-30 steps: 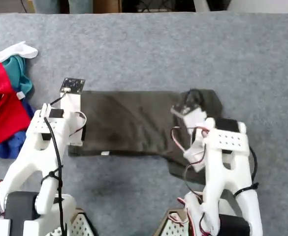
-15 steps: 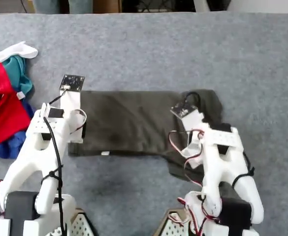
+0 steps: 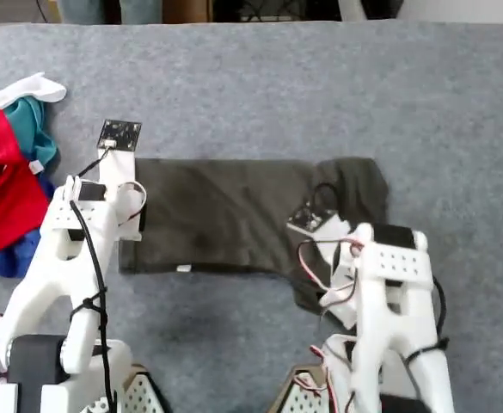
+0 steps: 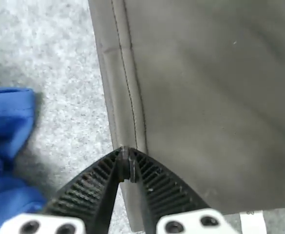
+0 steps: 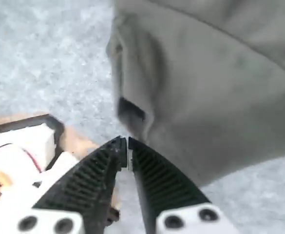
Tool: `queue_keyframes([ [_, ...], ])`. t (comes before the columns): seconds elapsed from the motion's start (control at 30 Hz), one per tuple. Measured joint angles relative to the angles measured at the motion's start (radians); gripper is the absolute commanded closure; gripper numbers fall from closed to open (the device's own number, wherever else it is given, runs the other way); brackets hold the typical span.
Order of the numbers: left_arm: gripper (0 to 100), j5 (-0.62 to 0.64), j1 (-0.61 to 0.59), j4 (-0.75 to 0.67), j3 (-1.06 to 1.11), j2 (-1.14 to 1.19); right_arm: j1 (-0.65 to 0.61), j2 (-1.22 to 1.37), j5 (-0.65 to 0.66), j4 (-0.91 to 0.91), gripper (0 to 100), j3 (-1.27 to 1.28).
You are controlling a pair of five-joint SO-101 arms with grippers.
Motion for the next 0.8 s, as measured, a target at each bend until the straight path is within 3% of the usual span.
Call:
queue_keyframes([
  [0.17, 97, 0.0, 0.0, 0.0, -0.058, 0.006, 0.031, -0.063, -0.006, -0.055, 98.4, -0.12],
  [0.3, 97, 0.063, 0.0, 0.0, -0.164, 0.055, 0.035, 0.028, -0.098, -0.123, 98.4, -0.287],
  [0.67, 97, 0.158, 0.0, 0.0, -0.537, 0.517, 0.037, 0.66, -0.397, -0.44, 98.4, -0.695],
  [0.8, 97, 0.158, 0.0, 0.0, -0.614, 0.667, 0.054, 0.911, -0.436, -0.496, 98.4, -0.848],
])
